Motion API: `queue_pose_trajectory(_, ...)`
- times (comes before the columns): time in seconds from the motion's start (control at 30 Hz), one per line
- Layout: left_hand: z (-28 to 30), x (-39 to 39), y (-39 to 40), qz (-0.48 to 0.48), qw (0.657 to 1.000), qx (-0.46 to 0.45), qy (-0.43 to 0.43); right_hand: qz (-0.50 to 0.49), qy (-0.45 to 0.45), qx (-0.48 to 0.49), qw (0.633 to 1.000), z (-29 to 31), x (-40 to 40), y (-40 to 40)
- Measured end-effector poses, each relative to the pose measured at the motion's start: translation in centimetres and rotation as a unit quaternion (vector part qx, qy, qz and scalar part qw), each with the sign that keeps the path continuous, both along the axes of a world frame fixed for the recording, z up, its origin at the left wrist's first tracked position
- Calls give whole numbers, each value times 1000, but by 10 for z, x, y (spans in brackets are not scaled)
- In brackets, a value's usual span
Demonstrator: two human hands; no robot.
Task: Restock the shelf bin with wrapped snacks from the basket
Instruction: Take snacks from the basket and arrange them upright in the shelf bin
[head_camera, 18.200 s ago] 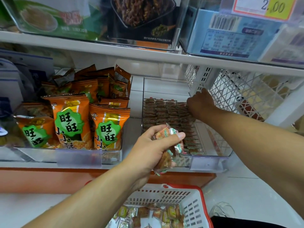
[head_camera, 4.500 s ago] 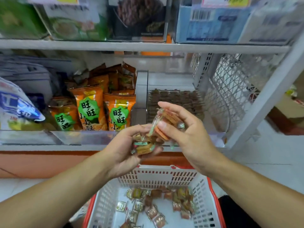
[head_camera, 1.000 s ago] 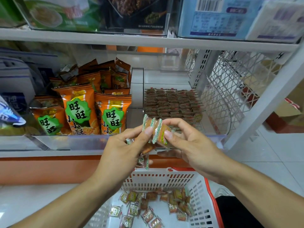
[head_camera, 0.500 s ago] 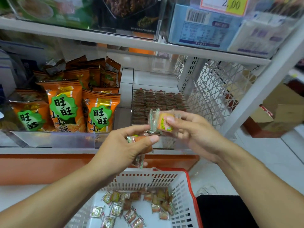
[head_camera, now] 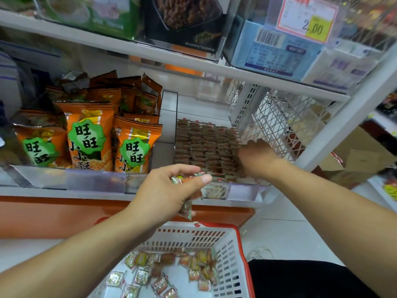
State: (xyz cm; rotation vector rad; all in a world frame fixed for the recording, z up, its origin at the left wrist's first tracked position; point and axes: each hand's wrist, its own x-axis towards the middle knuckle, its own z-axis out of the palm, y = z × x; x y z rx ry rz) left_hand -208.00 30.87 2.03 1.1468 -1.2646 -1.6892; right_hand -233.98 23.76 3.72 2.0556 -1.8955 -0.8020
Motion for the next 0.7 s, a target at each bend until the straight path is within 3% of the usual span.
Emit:
queue_pose_trajectory(0.2, 1, 2, 1, -11, 1000, 12, -14, 25, 58, -94, 994, -19, -6, 5)
queue_pose_trajectory(0.4, 8, 1, -1, -10, 998, 51, 22, -42, -21, -13, 999, -13, 3, -5)
queue_pose_trajectory(0.53, 10, 2, -5, 42, 988, 109, 97, -79, -103, 7, 991, 8, 15, 9)
queue_pose_trajectory(0.63, 9, 3, -5, 54, 984, 119, 121, -58, -164, -78, 982, 31, 30, 25)
queue_pose_trajectory(0.7, 10, 4, -4, 59, 981, 122, 138, -12, -351, -93, 932, 43, 45, 47)
